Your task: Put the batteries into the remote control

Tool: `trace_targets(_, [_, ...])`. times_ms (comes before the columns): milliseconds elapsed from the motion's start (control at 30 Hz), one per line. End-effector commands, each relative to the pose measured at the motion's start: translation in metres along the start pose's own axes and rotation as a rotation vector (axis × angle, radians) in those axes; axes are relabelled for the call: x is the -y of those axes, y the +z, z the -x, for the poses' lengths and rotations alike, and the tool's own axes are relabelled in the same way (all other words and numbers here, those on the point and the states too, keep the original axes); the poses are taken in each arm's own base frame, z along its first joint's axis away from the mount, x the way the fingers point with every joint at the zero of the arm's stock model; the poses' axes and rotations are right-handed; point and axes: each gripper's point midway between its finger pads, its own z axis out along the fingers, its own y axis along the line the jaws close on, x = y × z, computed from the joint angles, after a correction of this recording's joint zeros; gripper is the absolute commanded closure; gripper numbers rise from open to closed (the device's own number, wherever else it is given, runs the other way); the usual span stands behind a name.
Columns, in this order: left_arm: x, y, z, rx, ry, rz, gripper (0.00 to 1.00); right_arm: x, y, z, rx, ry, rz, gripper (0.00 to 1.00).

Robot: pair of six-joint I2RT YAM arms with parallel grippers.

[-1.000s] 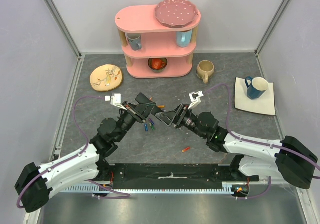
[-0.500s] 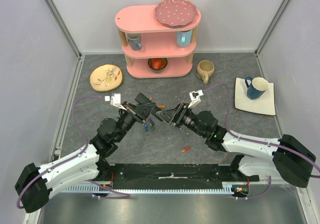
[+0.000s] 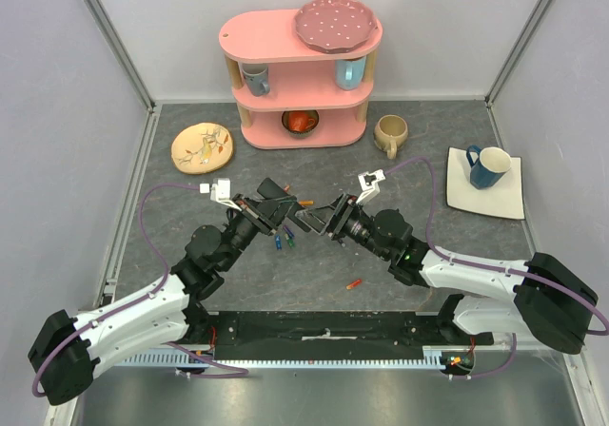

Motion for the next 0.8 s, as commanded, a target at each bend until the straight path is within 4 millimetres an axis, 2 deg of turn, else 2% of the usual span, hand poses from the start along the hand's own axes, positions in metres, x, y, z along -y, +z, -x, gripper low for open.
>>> trace_targets(0, [0.0163,0.0002,0.0163,0.059,-0.017,-0.059,0.98,-0.0238,0.0069,0.0164,0.043,0.008,0.069,0.33])
trace_targets(133, [0.0165,0.0006,0.0169,0.061,-0.014,-0.059,0.98,-0.0221,0.0066,0.0139,0.035,0.011,0.065,0.41])
trace_targets(767, [0.0178,0.0001,0.02,0.073,-0.014,-0.062,0.98,-0.0182,0.0061,0.0105,0.019,0.005,0.053,0.48])
